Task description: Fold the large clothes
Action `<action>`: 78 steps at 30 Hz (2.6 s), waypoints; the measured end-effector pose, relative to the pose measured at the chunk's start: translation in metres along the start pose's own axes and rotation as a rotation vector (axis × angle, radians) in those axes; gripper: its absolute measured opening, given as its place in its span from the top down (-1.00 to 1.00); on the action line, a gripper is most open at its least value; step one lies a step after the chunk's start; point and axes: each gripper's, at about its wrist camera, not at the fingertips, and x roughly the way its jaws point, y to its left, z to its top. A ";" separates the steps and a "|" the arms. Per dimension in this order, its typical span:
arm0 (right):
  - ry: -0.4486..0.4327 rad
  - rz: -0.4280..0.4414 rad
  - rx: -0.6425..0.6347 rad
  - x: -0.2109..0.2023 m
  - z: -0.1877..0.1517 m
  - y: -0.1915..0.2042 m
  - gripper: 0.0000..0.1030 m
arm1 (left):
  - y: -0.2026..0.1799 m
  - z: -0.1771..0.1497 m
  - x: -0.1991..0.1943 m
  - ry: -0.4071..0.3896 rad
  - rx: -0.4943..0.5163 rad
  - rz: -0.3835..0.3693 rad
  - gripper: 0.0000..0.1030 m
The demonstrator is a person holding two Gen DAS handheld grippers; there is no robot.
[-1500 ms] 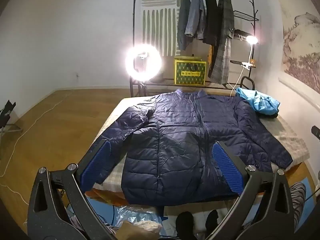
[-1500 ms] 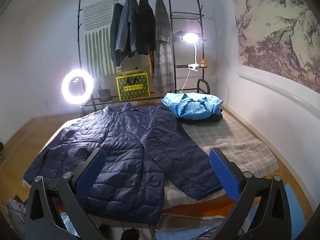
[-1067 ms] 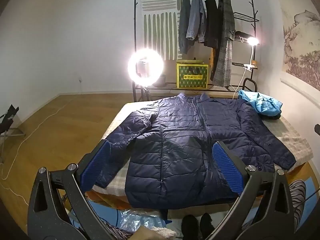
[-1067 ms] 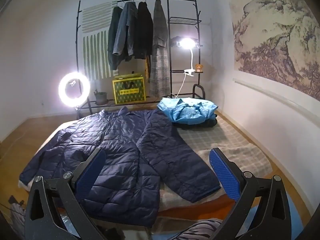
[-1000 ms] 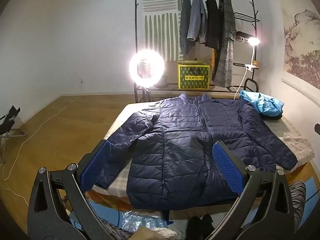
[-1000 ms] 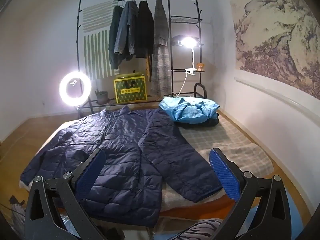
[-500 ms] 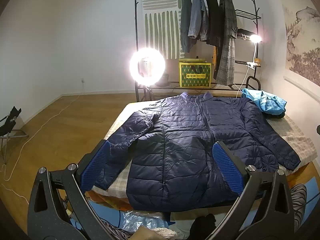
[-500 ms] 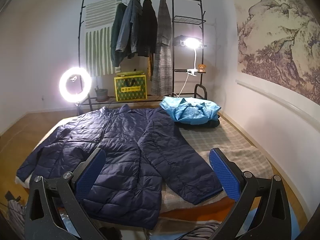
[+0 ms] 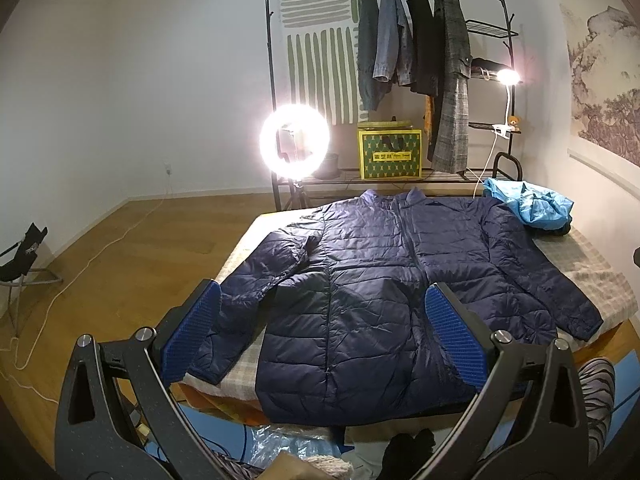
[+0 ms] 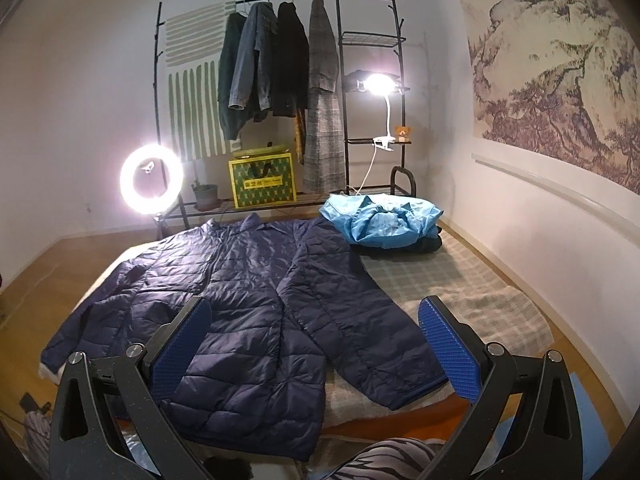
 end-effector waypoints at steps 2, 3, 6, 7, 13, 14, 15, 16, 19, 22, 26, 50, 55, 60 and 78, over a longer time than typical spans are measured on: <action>-0.001 -0.005 0.001 -0.001 0.000 -0.001 -0.99 | 0.000 0.000 0.000 0.001 0.000 0.003 -1.00; -0.001 -0.005 0.004 -0.001 0.001 -0.002 -0.99 | 0.000 0.000 0.000 0.001 -0.001 0.001 -1.00; 0.000 -0.001 0.012 -0.002 0.001 -0.004 -0.99 | -0.001 0.000 0.000 0.000 -0.001 0.002 -1.00; 0.000 0.000 0.013 -0.002 0.001 -0.005 -0.99 | -0.002 0.001 -0.001 -0.001 0.000 0.003 -1.00; -0.003 -0.011 0.001 -0.004 -0.001 -0.005 -0.99 | -0.003 0.001 -0.006 -0.005 0.005 0.002 -1.00; -0.003 -0.009 0.002 -0.004 -0.001 -0.005 -0.99 | -0.003 0.001 -0.006 -0.004 0.004 0.002 -1.00; -0.002 -0.007 0.004 -0.004 -0.001 -0.005 -0.99 | -0.004 0.001 -0.006 -0.004 0.003 0.003 -1.00; -0.002 -0.006 0.005 -0.004 -0.001 -0.005 -0.99 | -0.004 0.001 -0.006 -0.005 0.003 0.003 -1.00; -0.002 -0.007 0.003 -0.004 -0.001 -0.005 -0.99 | -0.005 0.001 -0.007 -0.006 0.003 0.005 -1.00; 0.000 -0.007 0.005 -0.004 -0.001 -0.005 -0.99 | -0.005 0.001 -0.007 -0.005 0.004 0.003 -1.00; 0.000 -0.006 0.006 -0.003 -0.001 -0.005 -0.99 | -0.006 0.001 -0.008 -0.006 0.004 0.005 -1.00; 0.022 0.011 -0.022 0.014 0.003 0.014 -0.99 | 0.009 -0.005 0.017 0.033 -0.021 0.019 -1.00; 0.029 0.021 -0.031 0.022 0.004 0.023 -0.99 | 0.030 -0.007 0.042 0.077 -0.042 0.027 -1.00; 0.031 0.021 -0.032 0.031 0.004 0.031 -0.99 | 0.092 -0.019 0.084 0.159 -0.153 0.077 -1.00; 0.028 0.133 -0.095 0.059 0.004 0.081 -0.99 | 0.282 -0.151 0.234 0.587 -0.699 0.115 -0.77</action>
